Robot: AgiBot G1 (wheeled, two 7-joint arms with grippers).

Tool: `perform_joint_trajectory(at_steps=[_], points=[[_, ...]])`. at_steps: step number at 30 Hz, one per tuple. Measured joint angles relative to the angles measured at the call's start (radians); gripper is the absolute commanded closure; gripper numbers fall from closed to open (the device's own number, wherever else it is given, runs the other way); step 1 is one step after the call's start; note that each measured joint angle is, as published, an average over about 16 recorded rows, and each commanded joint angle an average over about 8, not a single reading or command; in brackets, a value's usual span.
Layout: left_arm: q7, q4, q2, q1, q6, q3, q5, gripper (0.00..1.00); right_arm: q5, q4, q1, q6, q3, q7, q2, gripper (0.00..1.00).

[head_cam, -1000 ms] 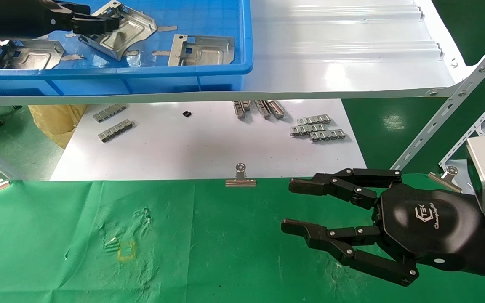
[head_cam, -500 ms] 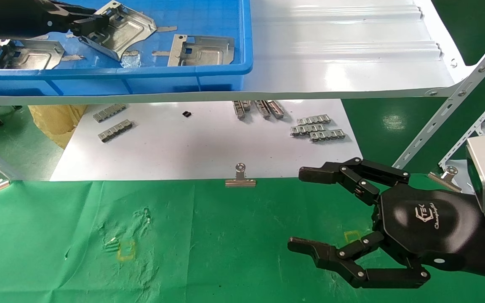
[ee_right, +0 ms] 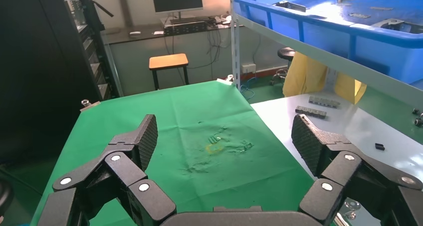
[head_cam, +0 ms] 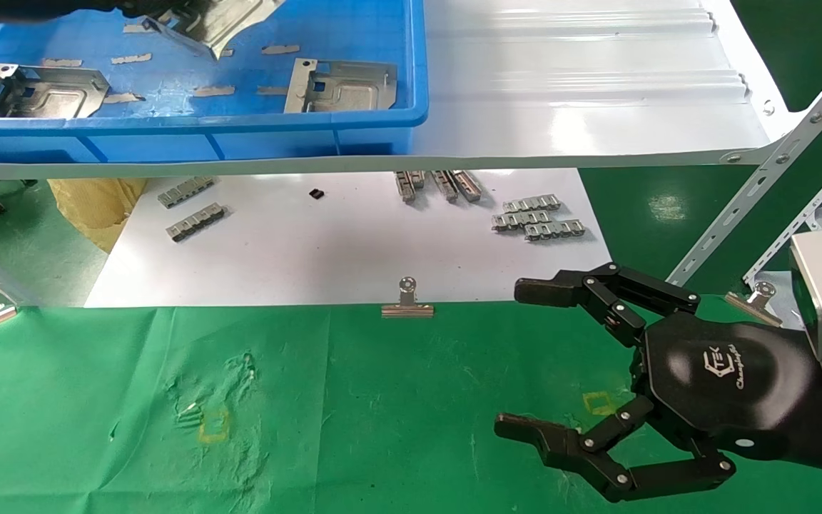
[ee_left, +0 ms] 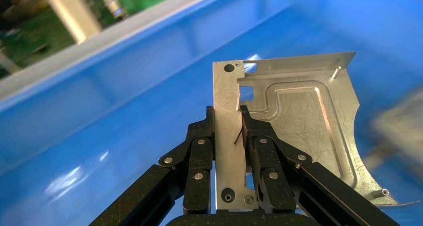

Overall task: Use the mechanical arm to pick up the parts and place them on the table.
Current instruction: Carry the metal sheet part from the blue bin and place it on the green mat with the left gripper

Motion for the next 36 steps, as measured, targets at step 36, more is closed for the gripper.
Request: perform_joint_trajectory(at_steps=[36], points=[[0.441,-0.636,-0.341,0.34,0.417,0.382,-0.317,1.0,0.0,0.0,0.0,0.0,0.0,0.0,0.0,0.0]])
